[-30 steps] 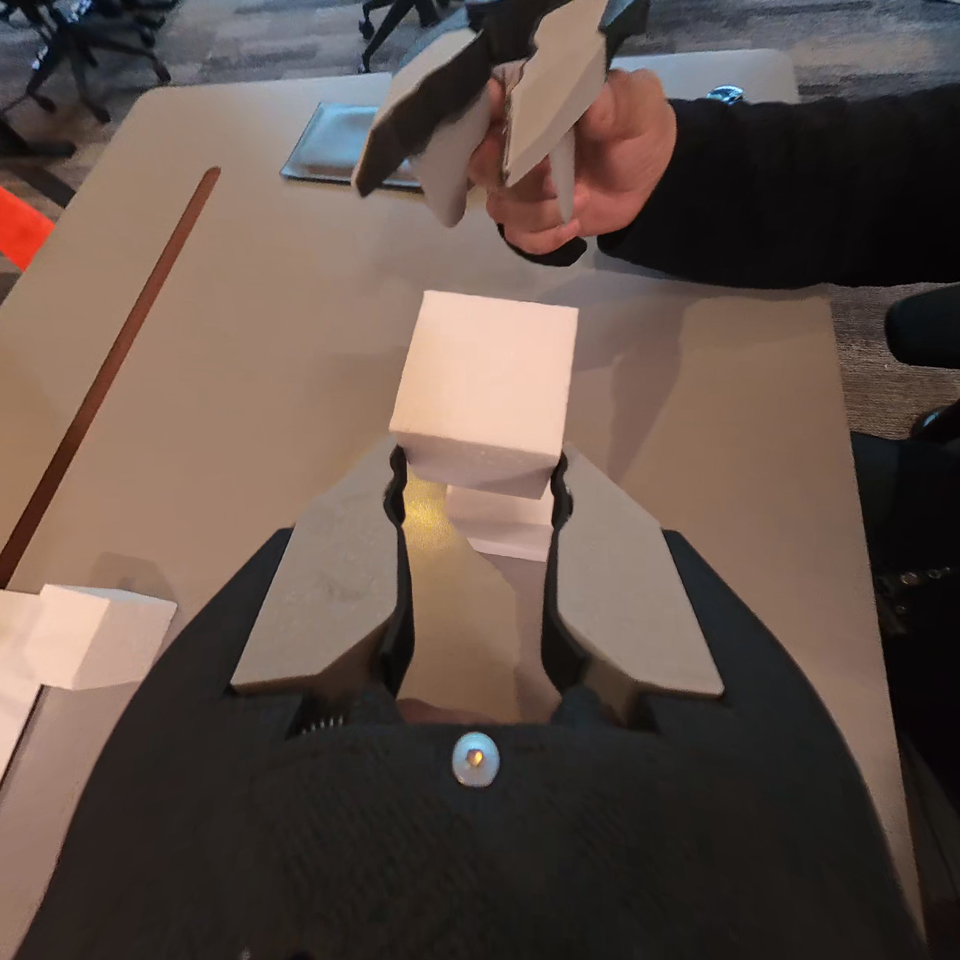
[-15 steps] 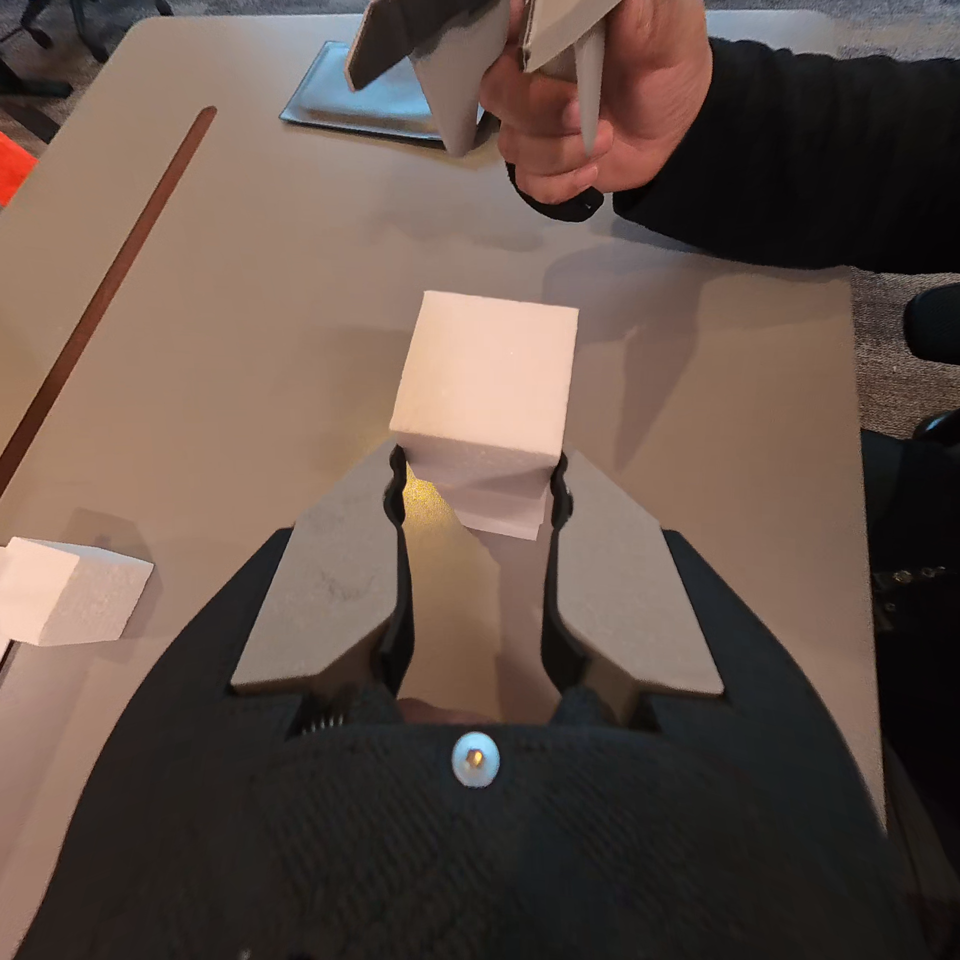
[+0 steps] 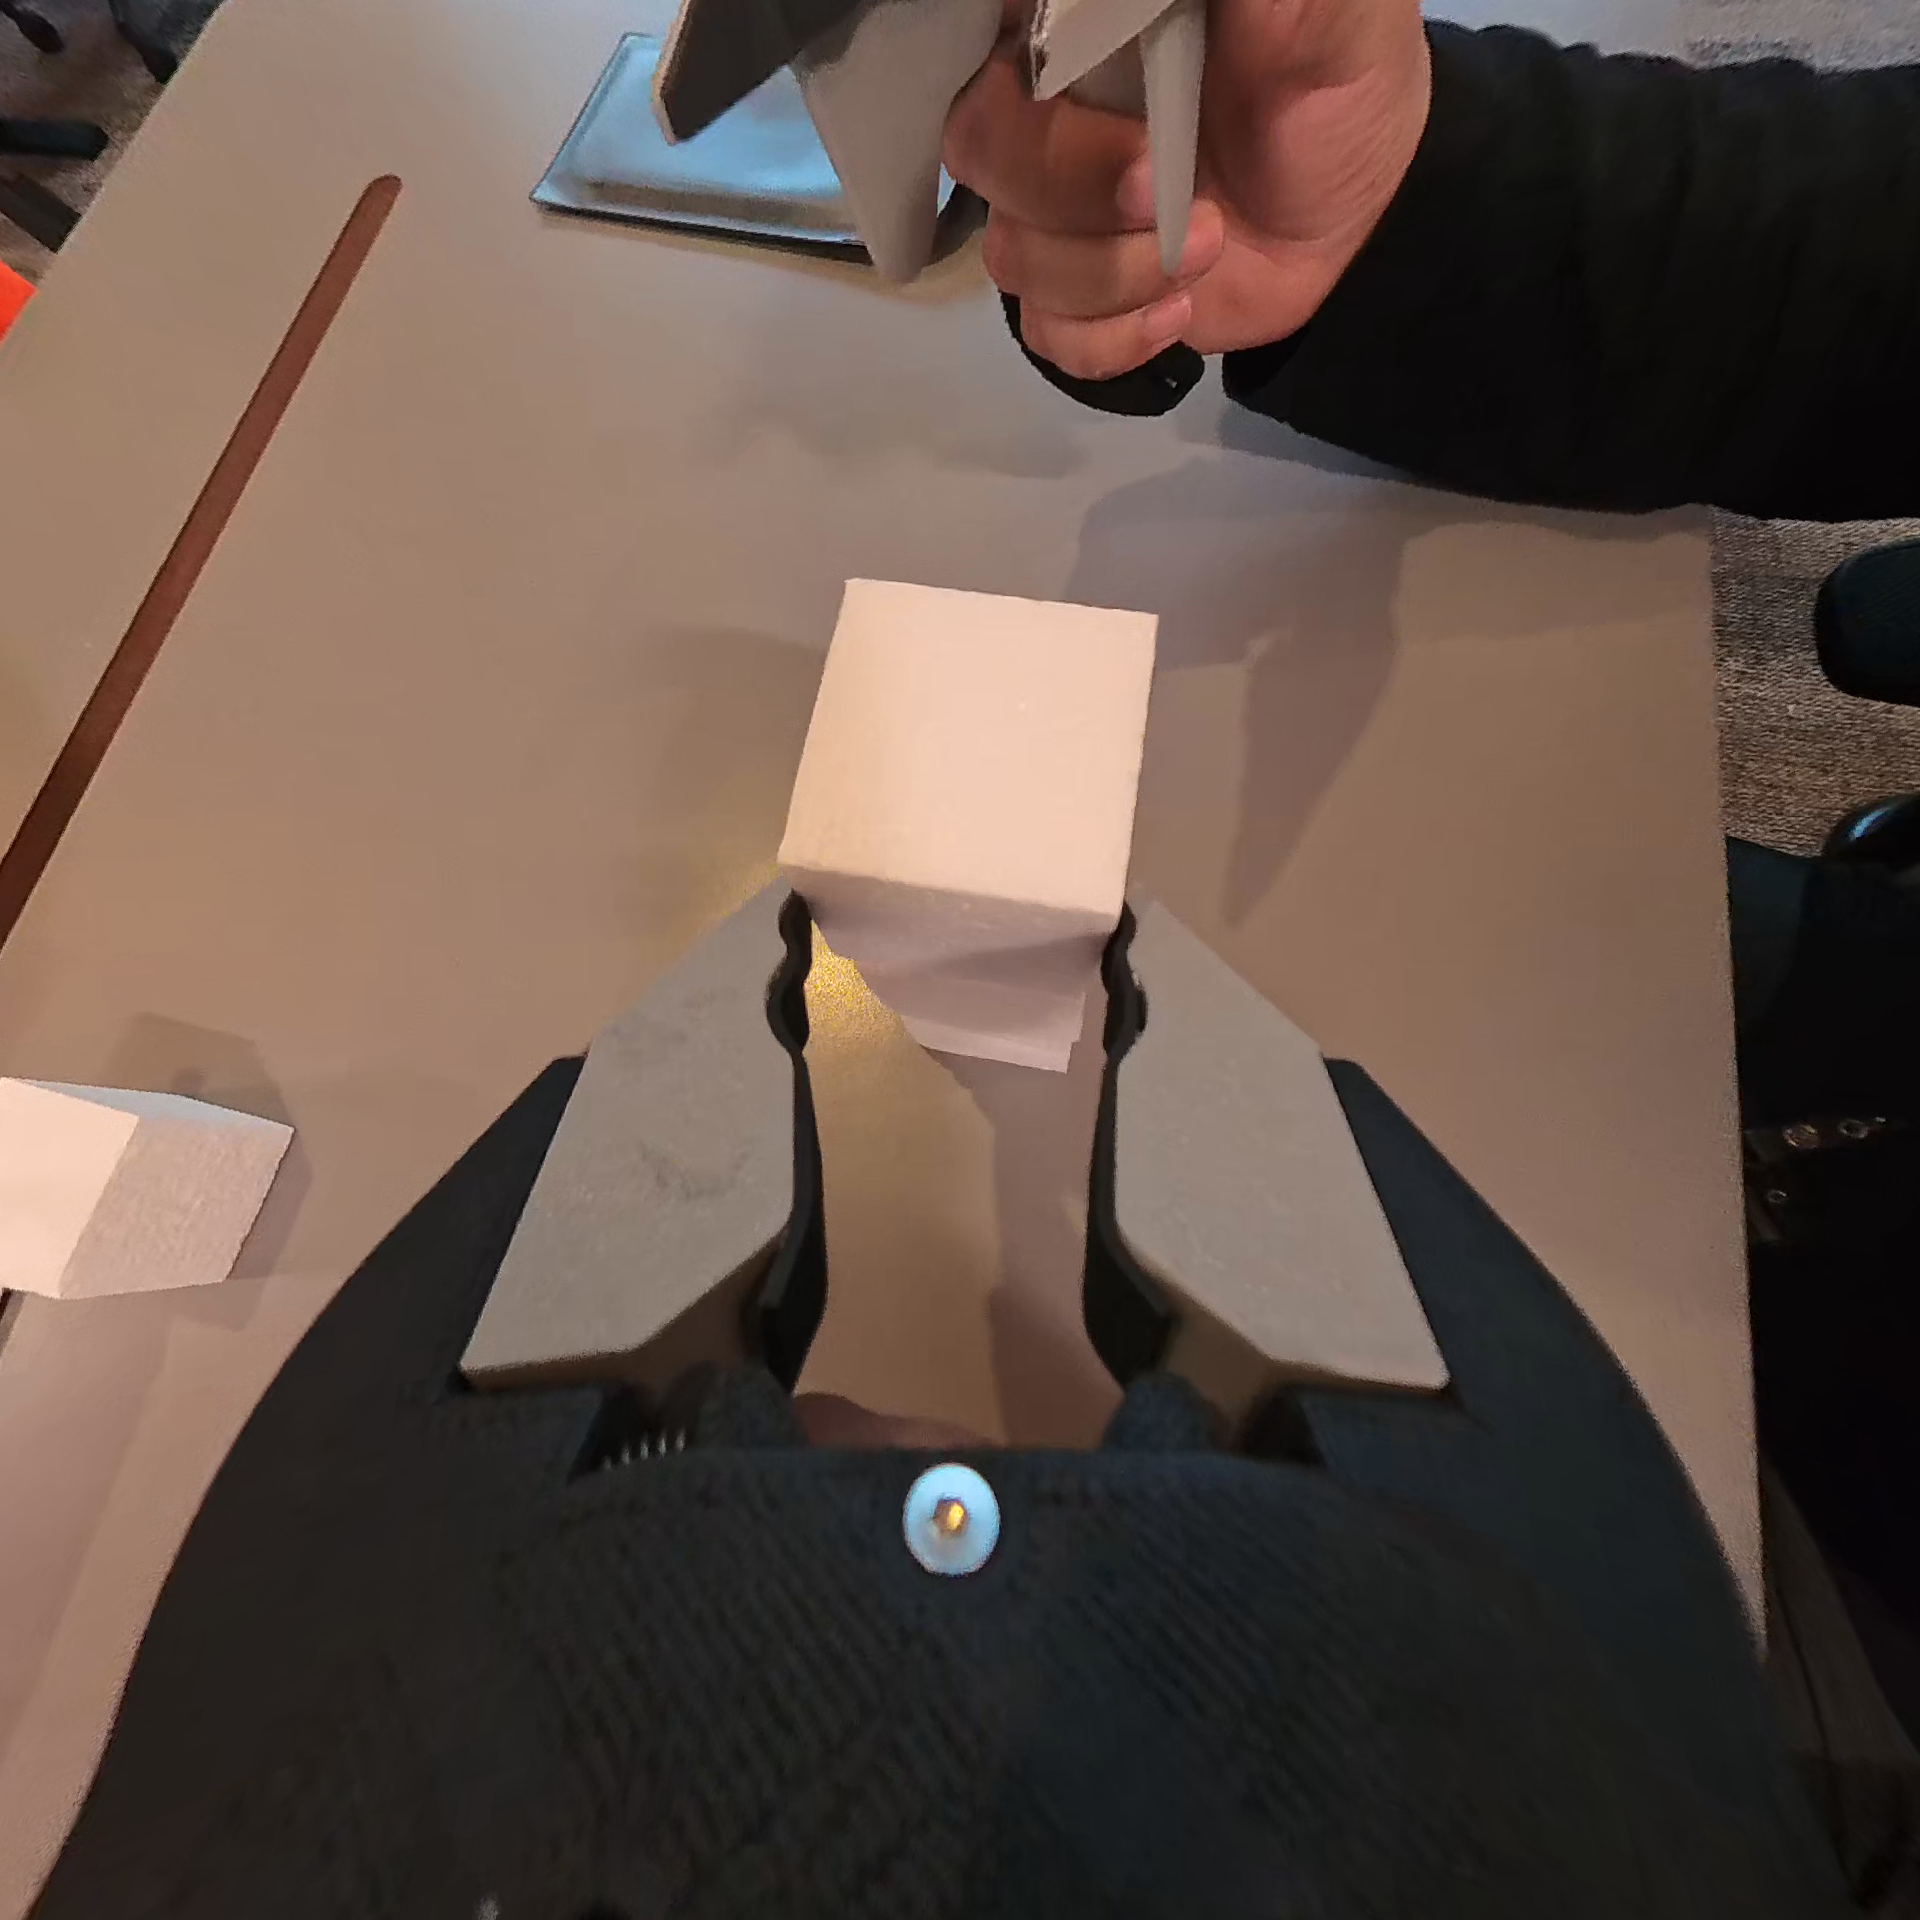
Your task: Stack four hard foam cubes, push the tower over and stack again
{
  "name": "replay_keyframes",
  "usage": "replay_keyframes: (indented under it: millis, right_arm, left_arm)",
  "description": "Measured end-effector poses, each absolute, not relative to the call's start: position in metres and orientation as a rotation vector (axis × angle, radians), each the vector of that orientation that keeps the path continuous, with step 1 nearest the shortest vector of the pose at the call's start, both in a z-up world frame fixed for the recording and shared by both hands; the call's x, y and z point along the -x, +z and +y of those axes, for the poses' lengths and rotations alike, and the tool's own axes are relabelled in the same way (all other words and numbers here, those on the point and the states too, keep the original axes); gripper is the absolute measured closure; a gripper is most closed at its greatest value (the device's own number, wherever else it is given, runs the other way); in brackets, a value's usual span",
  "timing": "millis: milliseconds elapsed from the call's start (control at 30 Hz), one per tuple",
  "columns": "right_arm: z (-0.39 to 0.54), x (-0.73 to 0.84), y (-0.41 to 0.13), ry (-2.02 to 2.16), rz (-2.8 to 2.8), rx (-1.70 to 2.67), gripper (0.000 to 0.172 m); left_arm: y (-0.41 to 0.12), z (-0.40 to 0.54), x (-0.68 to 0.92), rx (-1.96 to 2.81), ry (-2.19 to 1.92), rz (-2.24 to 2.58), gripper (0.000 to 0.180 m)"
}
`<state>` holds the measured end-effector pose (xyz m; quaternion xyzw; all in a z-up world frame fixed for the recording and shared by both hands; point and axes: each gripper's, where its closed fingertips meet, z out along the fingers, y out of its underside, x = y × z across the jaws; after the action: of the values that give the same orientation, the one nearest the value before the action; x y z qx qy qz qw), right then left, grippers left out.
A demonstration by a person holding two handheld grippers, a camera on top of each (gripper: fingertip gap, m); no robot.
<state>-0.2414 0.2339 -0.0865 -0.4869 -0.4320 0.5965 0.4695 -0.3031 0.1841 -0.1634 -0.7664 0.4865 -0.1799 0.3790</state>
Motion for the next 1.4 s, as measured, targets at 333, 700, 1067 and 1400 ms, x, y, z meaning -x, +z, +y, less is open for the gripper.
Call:
replay_keyframes:
  millis: [333, 700, 1067, 1400]
  right_arm:
    - [0.234, 0.240, -0.086, 1.466, -1.056, 1.191, 0.118]
    - [0.240, 0.236, -0.086, 1.472, -1.032, 1.194, 0.118]
    - [0.242, 0.246, -0.105, 1.451, -1.081, 1.258, 0.117]
    - [0.243, 0.247, -0.108, 1.449, -1.086, 1.268, 0.117]
  left_arm:
    - [-0.157, 0.185, 0.304, 1.953, -0.470, 1.201, 0.103]
    - [-0.140, 0.234, 0.396, 2.004, -0.455, 0.767, 0.093]
    - [-0.158, 0.191, 0.346, 1.894, -0.743, 0.996, 0.094]
    - [-0.142, 0.181, 0.335, 1.844, -0.793, 0.983, 0.094]
